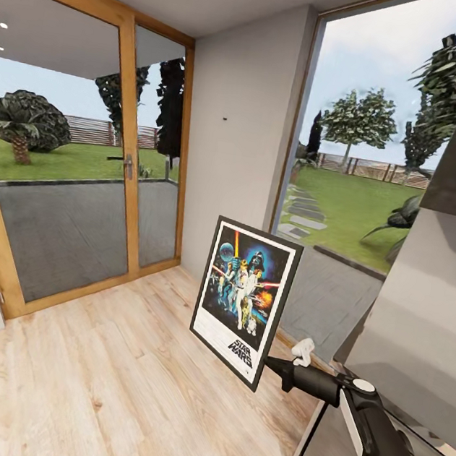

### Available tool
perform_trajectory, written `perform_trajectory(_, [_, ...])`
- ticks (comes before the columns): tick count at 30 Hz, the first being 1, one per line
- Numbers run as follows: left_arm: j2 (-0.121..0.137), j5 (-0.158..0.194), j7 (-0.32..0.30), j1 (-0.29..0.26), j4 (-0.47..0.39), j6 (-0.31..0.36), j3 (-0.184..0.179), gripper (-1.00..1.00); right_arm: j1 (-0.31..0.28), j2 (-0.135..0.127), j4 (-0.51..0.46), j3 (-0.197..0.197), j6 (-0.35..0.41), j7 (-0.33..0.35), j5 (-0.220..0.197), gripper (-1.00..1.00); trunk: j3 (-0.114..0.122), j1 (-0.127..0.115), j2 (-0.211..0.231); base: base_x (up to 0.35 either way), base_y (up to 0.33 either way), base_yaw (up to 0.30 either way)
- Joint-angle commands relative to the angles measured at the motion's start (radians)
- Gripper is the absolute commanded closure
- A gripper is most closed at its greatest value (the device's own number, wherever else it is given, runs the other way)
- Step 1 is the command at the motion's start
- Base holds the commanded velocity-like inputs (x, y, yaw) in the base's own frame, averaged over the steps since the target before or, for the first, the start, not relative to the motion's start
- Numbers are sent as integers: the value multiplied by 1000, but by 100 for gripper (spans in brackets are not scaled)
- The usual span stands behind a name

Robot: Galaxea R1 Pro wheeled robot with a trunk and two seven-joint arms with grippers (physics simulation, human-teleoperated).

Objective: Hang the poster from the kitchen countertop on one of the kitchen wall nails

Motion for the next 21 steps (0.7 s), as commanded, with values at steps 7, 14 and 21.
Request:
perform_trajectory(7, [0, 3, -5, 0, -1, 2, 4, -100, 0, 0, -1, -2, 10, 6, -1, 100, 0, 0, -1, 0, 0, 0])
perform_trajectory(14, [1, 2, -5, 0, -1, 2, 6, -100, 0, 0, -1, -2, 10, 6, -1, 100, 0, 0, -1, 20, 22, 0])
perform_trajectory(21, [1, 1, -5, 0, 0, 2, 6, -100, 1, 0, -1, -2, 10, 6, -1, 100, 0, 0, -1, 180, 163, 0])
